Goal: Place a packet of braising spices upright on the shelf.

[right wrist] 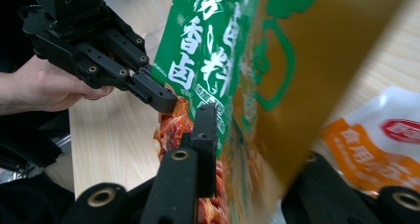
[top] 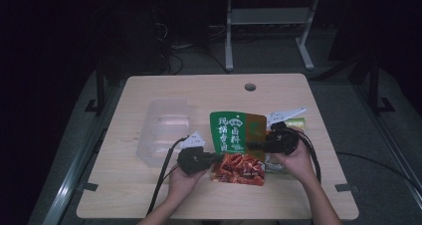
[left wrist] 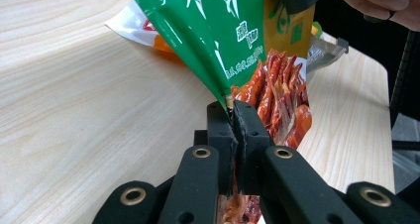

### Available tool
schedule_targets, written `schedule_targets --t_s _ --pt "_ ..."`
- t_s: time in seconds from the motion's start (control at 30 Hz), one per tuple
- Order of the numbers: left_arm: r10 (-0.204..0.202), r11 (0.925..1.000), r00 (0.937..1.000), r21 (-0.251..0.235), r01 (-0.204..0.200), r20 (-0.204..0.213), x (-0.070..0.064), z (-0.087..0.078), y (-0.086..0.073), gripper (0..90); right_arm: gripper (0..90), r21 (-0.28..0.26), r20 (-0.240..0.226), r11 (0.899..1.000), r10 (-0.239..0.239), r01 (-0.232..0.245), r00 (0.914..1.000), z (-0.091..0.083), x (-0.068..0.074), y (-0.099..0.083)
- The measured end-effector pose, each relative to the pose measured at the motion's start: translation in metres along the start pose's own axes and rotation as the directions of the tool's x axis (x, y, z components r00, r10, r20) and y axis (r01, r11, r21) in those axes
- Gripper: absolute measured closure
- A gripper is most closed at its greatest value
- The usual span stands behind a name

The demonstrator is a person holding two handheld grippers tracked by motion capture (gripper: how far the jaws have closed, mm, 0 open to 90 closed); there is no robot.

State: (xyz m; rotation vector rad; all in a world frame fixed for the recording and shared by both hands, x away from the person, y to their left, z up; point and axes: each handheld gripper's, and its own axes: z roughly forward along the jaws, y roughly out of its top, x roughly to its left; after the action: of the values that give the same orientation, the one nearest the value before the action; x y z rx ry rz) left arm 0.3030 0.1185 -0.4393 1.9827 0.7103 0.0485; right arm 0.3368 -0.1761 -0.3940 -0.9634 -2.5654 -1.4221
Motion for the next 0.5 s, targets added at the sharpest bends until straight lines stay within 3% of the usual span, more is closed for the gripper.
schedule_targets --t_s 0.07,0.2,0.27,0.5 --pt "-0.001 1.0 1.0 -0.002 0.001 0.003 -0.001 -0.001 -0.001 87.1 74.1 0.003 -0.004 1.0 -0.004 0.004 1.0 0.004 0.001 0.001" --pt "-0.003 1.0 1.0 0.006 0.002 0.004 -0.001 -0.002 -0.003 84.7 88.1 0.02 -0.016 1.0 -0.001 0.001 0.9999 0.008 0.003 0.001" --pt "-0.011 0.9999 0.9999 -0.001 0.011 0.003 -0.002 -0.004 -0.004 82.5 89.0 0.022 -0.02 1.0 0.006 -0.006 0.9998 0.007 0.005 0.001" --pt "0.0 0.9999 0.9997 -0.015 0.0 -0.023 -0.012 -0.017 -0.004 65.5 89.6 -0.055 -0.054 0.998 -0.014 0.011 0.9985 -0.007 0.014 0.003"
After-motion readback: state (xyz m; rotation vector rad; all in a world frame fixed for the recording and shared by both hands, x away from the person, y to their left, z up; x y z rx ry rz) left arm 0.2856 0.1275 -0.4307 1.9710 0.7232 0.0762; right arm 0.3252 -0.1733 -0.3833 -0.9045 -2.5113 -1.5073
